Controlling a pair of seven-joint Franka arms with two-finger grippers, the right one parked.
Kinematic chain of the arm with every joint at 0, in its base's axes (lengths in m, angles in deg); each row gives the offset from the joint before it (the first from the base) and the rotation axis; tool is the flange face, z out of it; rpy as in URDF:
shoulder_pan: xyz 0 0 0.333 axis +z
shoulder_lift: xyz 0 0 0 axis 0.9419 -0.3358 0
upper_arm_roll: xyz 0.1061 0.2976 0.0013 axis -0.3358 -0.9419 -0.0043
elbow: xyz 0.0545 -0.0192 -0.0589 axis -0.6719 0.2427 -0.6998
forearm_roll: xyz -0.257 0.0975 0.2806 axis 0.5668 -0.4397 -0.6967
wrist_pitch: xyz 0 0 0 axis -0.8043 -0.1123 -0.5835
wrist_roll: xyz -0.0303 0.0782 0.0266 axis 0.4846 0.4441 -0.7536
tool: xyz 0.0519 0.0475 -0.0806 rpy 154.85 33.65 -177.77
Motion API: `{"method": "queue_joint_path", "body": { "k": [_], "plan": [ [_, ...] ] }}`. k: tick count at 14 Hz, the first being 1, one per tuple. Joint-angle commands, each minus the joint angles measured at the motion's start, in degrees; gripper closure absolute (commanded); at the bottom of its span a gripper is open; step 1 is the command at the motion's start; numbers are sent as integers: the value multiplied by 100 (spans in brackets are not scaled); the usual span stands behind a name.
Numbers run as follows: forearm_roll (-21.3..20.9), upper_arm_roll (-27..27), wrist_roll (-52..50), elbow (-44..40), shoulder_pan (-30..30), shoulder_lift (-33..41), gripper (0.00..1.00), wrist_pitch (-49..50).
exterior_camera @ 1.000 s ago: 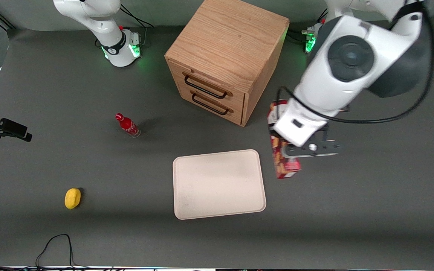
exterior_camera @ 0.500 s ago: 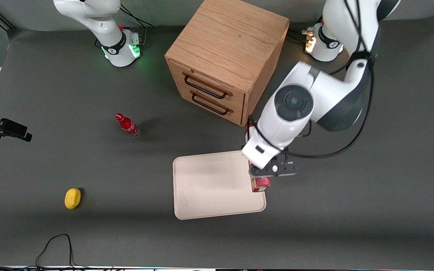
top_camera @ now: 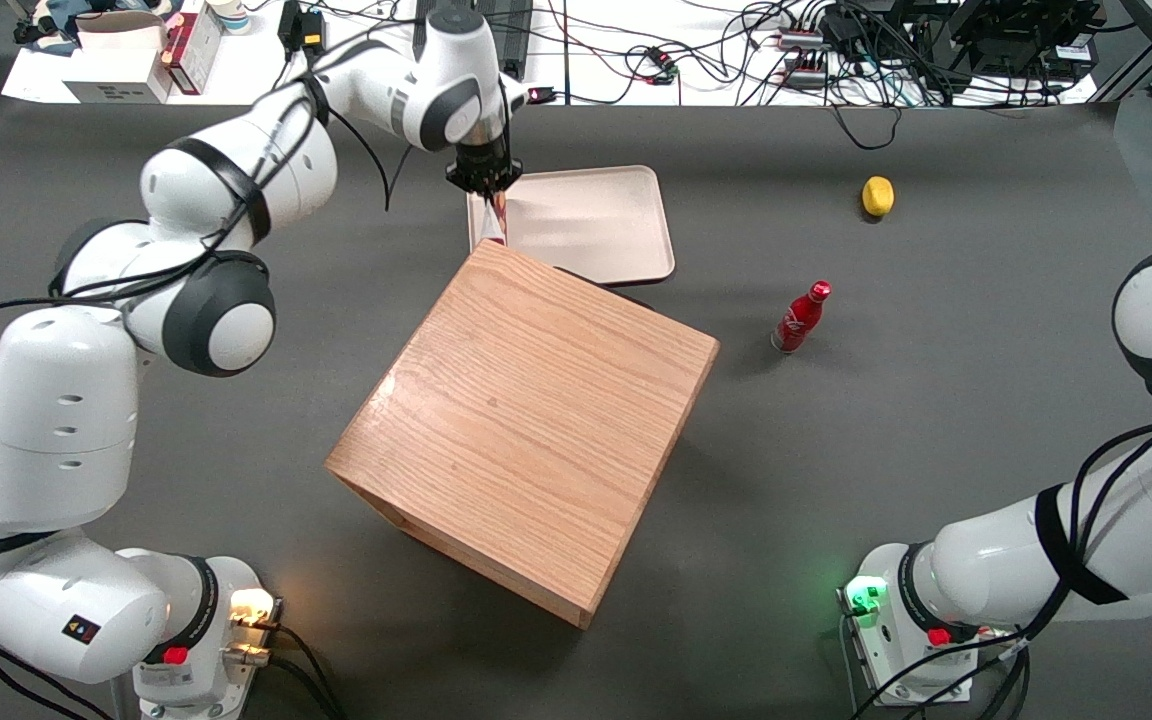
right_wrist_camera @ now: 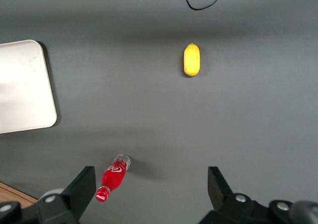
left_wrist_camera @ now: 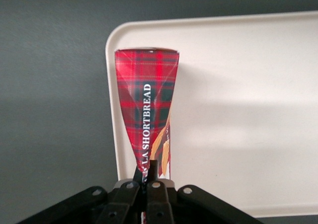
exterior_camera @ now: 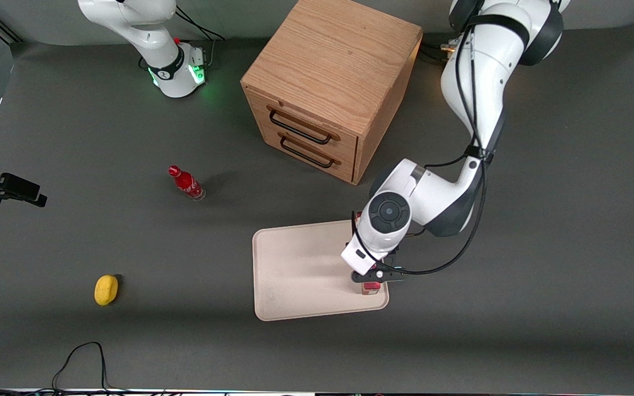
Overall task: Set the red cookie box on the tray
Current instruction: 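Lower the held cookie box onto the cream tray's edge, then open the left gripper and raise it off the cookie box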
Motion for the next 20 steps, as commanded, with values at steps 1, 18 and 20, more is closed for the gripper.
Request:
{"method": "queue_joint_path", "body": {
  "k": [1, 18, 20],
  "plan": [
    [-124, -54, -46, 12, -74, -9, 100, -33],
    [78, -45, 33, 38, 144, 2212, 0, 2636],
    [262, -37, 339, 335, 486, 2747, 0, 2884]
  ]
}}
